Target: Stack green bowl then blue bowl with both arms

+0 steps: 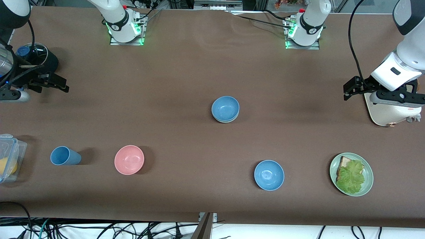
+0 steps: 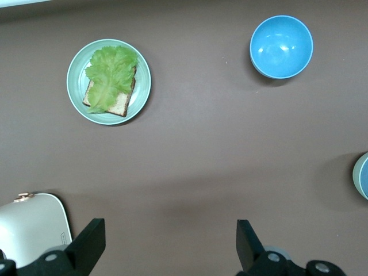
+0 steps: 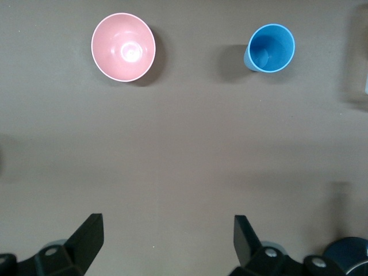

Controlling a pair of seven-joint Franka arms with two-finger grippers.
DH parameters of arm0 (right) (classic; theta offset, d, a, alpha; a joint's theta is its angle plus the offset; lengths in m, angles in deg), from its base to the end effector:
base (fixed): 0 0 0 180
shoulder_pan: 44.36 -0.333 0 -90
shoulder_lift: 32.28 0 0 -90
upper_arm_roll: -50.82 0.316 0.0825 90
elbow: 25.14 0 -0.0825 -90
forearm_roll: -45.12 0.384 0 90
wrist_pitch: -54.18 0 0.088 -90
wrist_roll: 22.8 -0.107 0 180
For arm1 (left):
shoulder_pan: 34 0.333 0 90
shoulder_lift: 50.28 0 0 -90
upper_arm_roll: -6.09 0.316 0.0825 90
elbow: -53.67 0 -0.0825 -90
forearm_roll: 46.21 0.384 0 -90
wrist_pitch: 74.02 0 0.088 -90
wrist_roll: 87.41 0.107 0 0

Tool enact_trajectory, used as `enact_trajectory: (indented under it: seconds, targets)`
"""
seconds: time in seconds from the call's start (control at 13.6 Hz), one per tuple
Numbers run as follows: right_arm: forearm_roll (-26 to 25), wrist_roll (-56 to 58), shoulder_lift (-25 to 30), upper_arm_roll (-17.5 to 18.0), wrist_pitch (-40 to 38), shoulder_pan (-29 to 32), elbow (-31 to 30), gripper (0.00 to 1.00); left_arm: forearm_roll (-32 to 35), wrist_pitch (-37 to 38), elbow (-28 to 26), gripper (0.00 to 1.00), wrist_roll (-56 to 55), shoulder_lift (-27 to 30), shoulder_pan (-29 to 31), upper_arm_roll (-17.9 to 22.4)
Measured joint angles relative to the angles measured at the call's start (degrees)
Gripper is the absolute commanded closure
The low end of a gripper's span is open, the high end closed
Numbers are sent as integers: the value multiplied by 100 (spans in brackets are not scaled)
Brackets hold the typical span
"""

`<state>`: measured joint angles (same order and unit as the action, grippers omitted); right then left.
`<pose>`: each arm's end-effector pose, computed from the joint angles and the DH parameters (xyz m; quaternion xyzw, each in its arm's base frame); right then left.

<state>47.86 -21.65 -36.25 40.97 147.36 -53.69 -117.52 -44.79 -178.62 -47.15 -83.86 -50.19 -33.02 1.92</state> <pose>0.5767 0.0027 0.5710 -0.9995 -0.0036 0.0269 0.0183 0.5689 -0.0297 0.5579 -0.9975 0.0615 -0.0337 0.0123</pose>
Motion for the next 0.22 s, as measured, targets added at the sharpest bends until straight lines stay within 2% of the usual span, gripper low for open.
enact_trajectory:
  seconds: [0.22]
  targets:
    - [0,0,0,0,0,0,0,0,-2,72,0,0,0,0,-1,26]
